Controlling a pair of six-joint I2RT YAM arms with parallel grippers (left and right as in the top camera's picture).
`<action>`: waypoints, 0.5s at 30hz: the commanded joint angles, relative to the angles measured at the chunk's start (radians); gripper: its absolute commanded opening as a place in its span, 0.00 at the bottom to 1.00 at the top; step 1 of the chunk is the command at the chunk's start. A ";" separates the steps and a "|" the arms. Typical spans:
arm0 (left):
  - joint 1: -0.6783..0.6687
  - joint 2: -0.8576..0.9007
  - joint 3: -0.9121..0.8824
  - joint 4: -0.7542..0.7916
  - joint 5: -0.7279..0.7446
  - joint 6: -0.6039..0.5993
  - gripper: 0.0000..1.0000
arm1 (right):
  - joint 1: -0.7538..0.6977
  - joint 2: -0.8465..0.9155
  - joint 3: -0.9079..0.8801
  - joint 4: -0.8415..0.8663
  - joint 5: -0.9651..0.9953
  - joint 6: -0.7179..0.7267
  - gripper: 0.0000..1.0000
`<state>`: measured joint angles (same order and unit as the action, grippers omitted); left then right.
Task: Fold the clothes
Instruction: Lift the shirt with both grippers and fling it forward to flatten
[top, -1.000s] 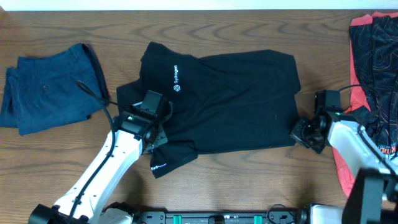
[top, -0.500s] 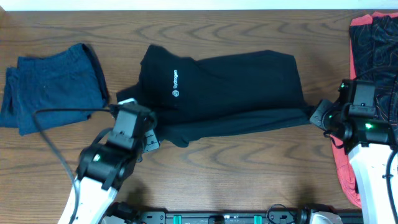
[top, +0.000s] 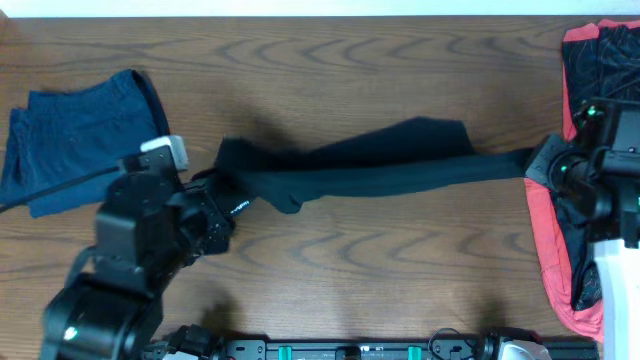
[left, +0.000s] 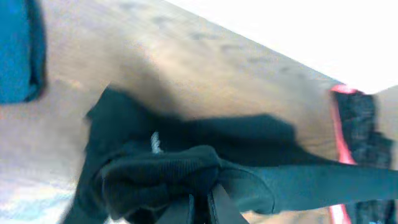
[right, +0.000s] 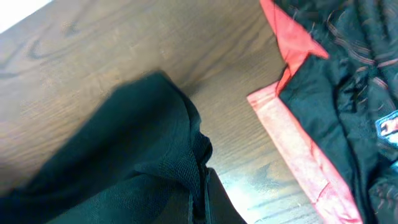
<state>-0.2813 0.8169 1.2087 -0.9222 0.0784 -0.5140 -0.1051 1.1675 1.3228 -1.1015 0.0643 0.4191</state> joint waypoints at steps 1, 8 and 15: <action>0.008 -0.008 0.135 -0.031 0.058 0.051 0.06 | -0.001 -0.022 0.116 -0.049 0.030 -0.035 0.01; 0.008 -0.008 0.342 -0.122 0.135 0.059 0.06 | -0.001 -0.066 0.323 -0.153 0.066 -0.035 0.01; 0.008 -0.005 0.424 -0.145 0.064 0.114 0.06 | -0.001 -0.074 0.469 -0.177 0.103 -0.062 0.01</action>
<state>-0.2810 0.8093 1.6157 -1.0676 0.1925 -0.4404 -0.1051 1.0885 1.7454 -1.2858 0.1246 0.3901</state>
